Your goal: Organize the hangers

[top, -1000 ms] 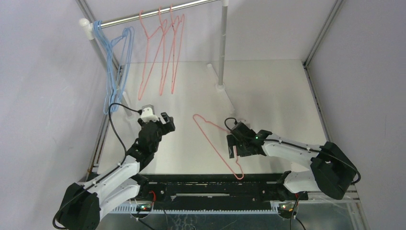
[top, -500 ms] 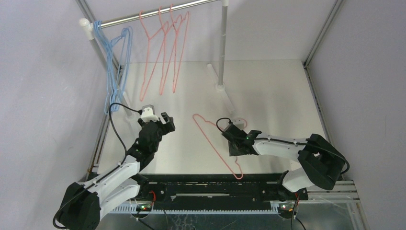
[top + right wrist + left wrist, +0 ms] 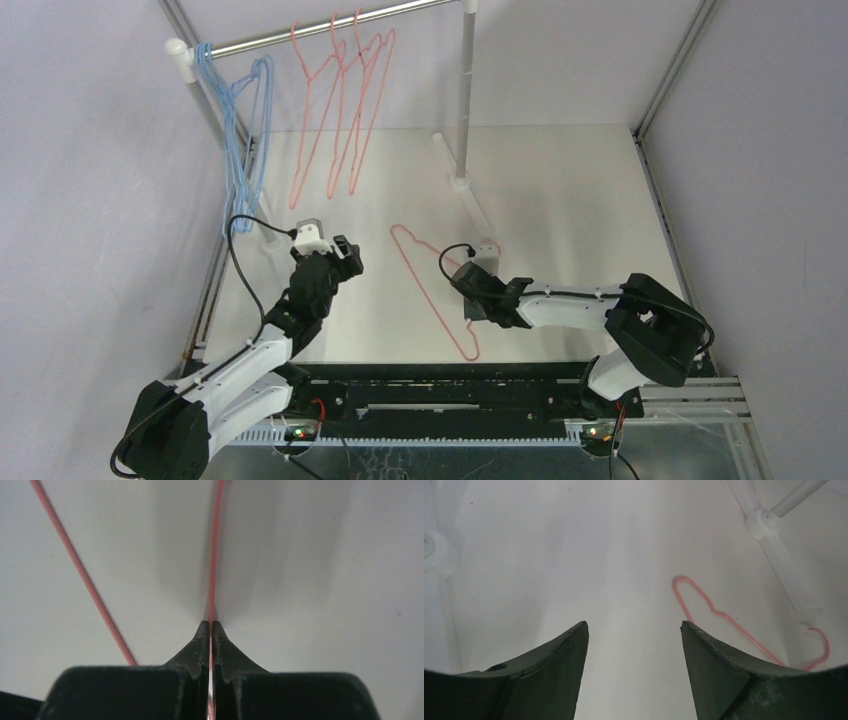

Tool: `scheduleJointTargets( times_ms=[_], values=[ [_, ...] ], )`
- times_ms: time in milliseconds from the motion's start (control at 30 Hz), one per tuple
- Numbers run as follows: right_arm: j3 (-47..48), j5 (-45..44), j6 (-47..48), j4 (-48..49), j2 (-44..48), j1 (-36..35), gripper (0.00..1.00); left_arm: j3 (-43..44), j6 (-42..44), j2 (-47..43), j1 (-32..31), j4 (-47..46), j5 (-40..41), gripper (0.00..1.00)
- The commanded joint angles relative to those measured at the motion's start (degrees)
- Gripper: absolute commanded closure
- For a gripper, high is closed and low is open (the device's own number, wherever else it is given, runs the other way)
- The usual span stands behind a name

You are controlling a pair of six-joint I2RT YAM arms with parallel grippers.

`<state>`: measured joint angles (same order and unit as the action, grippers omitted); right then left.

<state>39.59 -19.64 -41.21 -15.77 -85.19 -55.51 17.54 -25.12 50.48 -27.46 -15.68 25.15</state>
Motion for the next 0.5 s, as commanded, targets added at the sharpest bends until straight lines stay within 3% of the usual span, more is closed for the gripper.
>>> scheduleJointTargets(
  times_ms=[0,233,467],
  values=[
    [-1.4,-1.4,1.6,-8.1,6.2,-1.8,1.0,-0.9,-2.9,-0.9,-3.1,0.4,-1.4,0.28],
    [-0.2,-4.5,3.3,-9.8,16.3,-2.0,1.0,-2.7,-7.0,-2.1,-7.6,1.3,-1.8,0.28],
    [0.7,-5.8,4.7,-9.8,17.8,-1.7,1.0,-4.4,-11.8,0.1,-14.0,-2.0,-2.8,0.28]
  ],
)
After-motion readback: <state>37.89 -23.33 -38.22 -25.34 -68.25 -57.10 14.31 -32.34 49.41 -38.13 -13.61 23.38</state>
